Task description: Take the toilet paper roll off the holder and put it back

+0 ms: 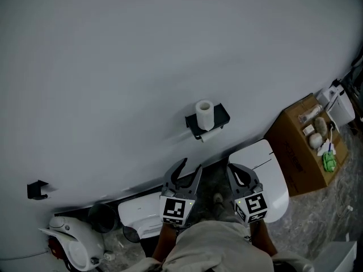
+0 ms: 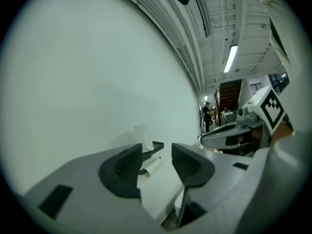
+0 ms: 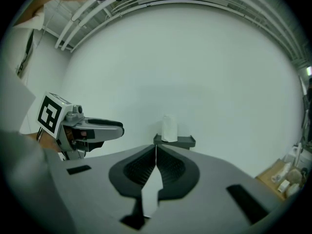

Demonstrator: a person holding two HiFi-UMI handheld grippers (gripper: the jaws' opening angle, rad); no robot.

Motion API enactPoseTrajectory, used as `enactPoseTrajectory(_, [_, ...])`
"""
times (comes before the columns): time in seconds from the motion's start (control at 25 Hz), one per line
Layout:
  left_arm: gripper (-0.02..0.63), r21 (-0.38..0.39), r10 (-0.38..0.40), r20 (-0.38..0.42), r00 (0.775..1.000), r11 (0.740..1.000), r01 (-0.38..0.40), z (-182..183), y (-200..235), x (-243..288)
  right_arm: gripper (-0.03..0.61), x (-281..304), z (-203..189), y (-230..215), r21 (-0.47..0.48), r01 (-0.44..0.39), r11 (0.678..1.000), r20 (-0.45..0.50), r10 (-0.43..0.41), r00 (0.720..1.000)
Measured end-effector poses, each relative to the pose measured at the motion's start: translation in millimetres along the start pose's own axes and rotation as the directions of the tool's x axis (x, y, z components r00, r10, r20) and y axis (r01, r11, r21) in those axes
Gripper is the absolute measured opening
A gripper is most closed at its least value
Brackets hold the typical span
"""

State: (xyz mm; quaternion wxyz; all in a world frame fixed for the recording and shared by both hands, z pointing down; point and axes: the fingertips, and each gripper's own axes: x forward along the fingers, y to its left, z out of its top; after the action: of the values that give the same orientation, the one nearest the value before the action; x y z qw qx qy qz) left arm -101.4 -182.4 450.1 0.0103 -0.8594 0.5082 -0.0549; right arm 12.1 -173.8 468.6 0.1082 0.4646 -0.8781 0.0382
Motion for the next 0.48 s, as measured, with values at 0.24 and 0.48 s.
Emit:
enactPoseTrajectory(0.24, [0.196, 0.007, 0.048, -0.008, 0.999, 0.999, -0.048, 3, 7, 24, -0.001, 20, 7, -21, -0.001, -0.047, 0.999, 0.02, 0.047, 0.999])
enactPoseTrajectory(0.48, [0.196, 0.016, 0.093, -0.019, 0.996, 0.996, -0.092, 5, 12, 46, -0.002, 39, 8, -40, 0.008, -0.095, 0.995, 0.033, 0.095, 0.995])
